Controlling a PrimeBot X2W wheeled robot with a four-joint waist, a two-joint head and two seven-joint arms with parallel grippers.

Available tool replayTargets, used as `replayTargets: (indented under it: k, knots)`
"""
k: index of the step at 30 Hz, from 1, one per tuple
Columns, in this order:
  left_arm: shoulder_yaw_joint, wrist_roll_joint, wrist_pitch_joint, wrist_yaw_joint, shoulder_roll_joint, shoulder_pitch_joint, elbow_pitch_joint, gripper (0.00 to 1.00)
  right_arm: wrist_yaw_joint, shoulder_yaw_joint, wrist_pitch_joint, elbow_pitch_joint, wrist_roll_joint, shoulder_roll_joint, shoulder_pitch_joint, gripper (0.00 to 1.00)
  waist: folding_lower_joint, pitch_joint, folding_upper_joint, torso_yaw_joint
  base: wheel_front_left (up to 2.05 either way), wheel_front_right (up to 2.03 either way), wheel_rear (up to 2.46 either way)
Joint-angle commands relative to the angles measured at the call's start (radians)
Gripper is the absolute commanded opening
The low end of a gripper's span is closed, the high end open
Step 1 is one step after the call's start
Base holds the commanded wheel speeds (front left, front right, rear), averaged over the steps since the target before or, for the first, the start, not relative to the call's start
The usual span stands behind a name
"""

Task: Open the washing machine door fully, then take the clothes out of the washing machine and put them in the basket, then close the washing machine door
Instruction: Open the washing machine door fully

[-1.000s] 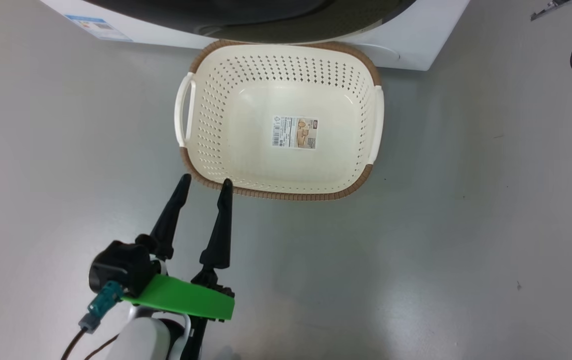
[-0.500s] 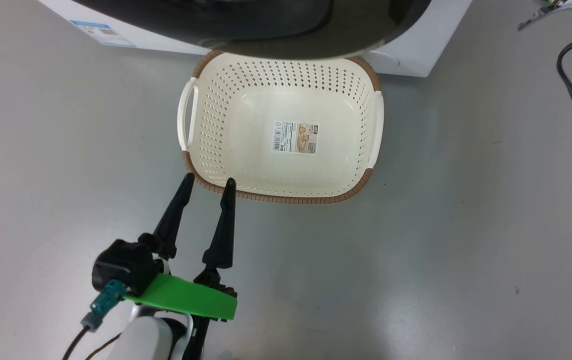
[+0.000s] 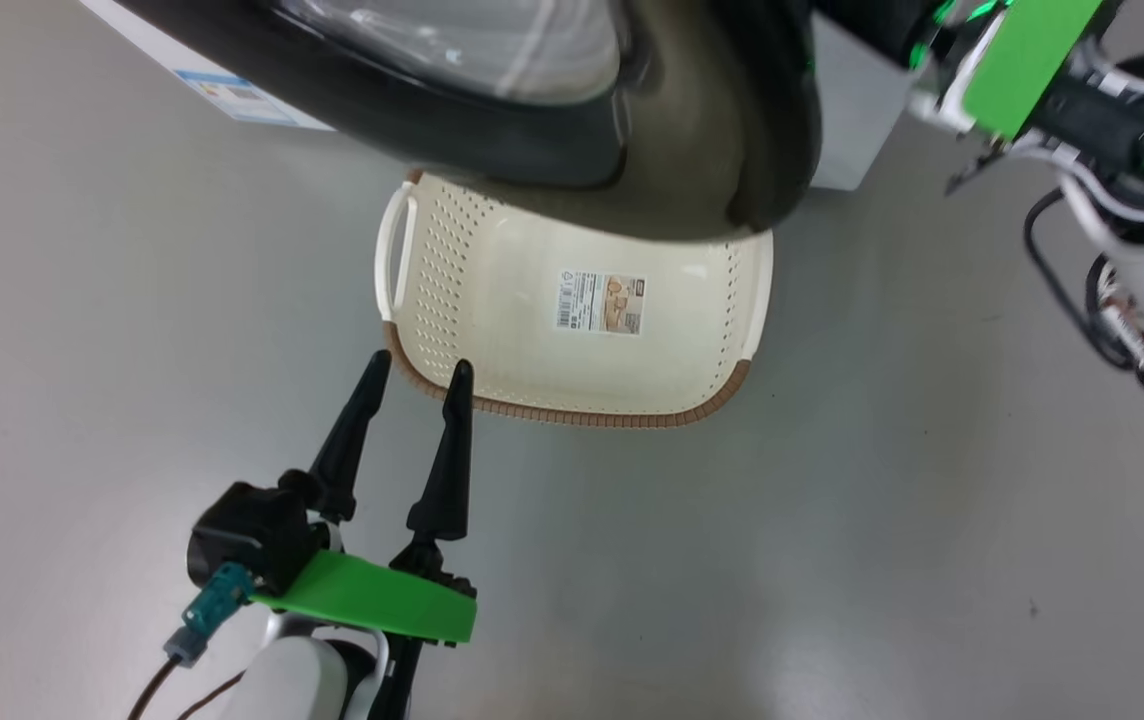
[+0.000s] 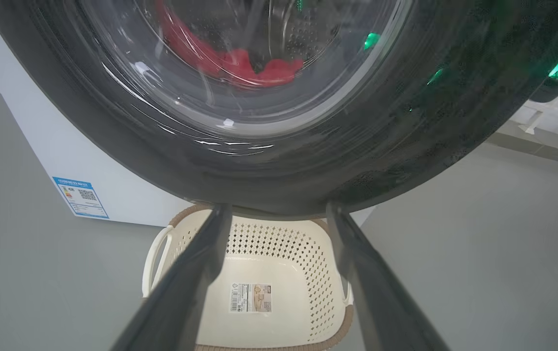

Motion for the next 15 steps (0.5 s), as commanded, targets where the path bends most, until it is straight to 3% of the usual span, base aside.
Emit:
replayTargets:
  k: [1,15]
  knots:
    - [0.031,-0.001,-0.009,0.005,0.018,0.024,-0.023,1.00,0.008,0.007,0.006,-0.035,-0.010,0.024,0.037,0.00,0.0000,-0.013,-0.0001,0.003,0.00,0.00,0.00]
    - [0.034,0.000,-0.009,0.008,0.018,0.045,-0.036,1.00,0.008,0.048,0.044,-0.110,-0.014,0.048,0.142,0.00,0.0000,-0.052,-0.0001,0.005,0.00,0.00,0.00]
